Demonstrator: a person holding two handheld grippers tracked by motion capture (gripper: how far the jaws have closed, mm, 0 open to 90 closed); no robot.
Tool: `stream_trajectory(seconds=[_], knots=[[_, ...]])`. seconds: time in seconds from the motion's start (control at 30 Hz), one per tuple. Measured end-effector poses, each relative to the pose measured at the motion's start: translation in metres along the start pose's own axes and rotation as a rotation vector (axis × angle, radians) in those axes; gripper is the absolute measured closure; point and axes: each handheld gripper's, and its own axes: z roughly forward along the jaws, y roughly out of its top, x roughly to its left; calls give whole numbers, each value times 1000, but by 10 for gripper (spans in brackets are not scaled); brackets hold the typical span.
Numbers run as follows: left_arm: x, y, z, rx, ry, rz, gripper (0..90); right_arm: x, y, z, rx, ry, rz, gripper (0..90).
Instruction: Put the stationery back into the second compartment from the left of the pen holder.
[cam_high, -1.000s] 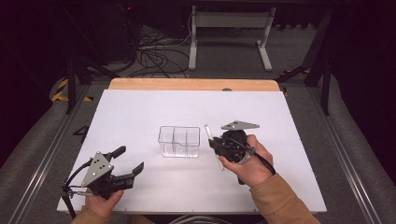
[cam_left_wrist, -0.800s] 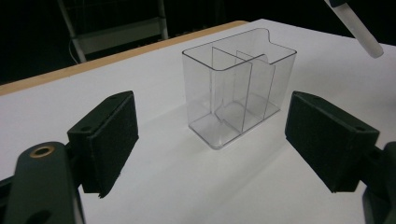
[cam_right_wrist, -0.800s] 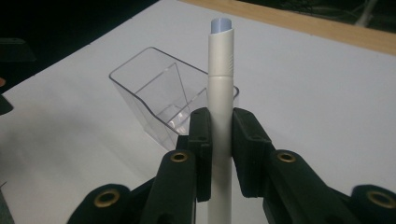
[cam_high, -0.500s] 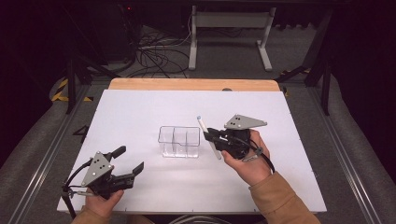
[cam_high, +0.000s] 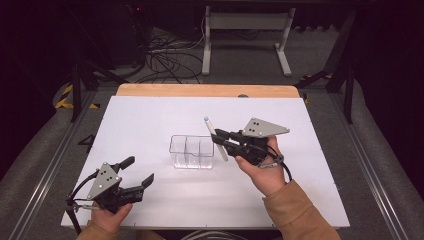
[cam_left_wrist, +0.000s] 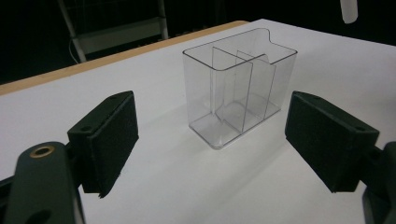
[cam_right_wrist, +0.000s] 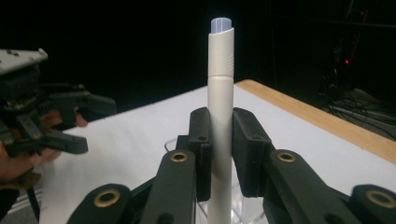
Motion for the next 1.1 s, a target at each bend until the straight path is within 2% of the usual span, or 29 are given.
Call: stream_trajectory(seconds=[0.13, 0.23, 0.37, 0.5, 0.7, 0.9, 1.1], knots=[[0, 0, 0, 4, 0, 10, 181, -2, 0, 5, -56, 39, 39, 788], [0, 0, 0, -3, 1, -3, 181, -4, -1, 10, -83, 41, 32, 788], [0, 0, 0, 2, 0, 10, 181, -6, -2, 16, -93, 44, 17, 788], [0, 0, 0, -1, 0, 1, 181, -7, -3, 22, -104, 54, 15, 788], [0, 0, -1, 4, 2, 9, 181, -9, -5, 31, -122, 101, 8, 788], [1, -1, -3, 3, 7, 11, 181, -8, -5, 41, -139, 107, 10, 788], [0, -1, -5, 4, 11, 6, 181, -5, -6, 55, -150, 113, -22, 788]])
